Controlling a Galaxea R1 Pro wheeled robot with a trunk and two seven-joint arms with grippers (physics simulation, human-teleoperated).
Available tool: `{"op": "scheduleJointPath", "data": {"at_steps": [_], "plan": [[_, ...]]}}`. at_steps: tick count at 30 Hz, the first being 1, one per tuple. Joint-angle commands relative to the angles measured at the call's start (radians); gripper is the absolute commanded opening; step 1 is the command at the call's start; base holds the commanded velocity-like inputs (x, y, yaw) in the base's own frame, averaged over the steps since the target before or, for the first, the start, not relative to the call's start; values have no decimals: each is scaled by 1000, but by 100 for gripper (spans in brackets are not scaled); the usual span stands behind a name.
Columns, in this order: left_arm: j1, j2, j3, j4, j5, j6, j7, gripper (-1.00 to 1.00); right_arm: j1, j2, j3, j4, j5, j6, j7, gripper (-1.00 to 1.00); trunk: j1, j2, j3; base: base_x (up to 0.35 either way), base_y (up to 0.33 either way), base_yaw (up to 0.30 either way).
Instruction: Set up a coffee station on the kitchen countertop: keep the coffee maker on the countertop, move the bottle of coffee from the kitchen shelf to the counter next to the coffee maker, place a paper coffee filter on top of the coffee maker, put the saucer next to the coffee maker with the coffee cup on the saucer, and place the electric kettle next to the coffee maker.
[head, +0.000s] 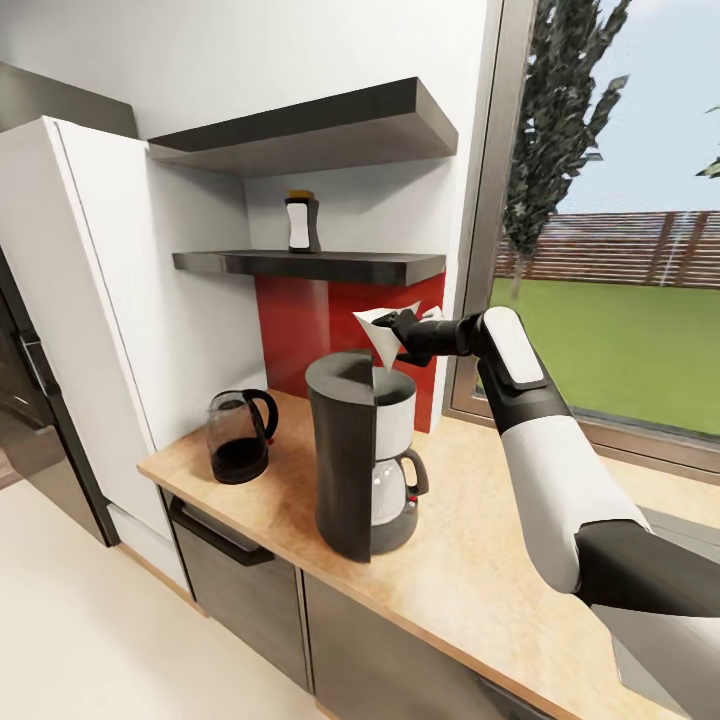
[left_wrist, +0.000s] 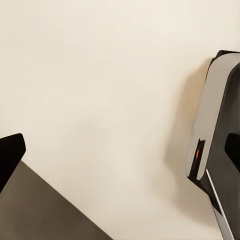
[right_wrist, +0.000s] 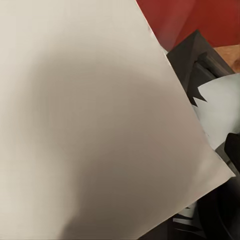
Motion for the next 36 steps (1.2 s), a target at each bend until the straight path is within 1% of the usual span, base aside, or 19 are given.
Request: {"op": "scheduleJointPath", "data": {"at_steps": [1,2,36], "plan": [[0,0,1,2,7,-5,-1,100,0,0,0,-1,-10,0,-10,-100,0,0,0,0,0,0],[0,0,2,2,7,-5,-1,100,0,0,0,-1,-10,0,-10,100,0,0,0,0,0,0],[0,0,1,2,7,-5,-2,100,0,-1,0,-4,-10,-1,-10,100,0,0,0,0,0,0]]}}
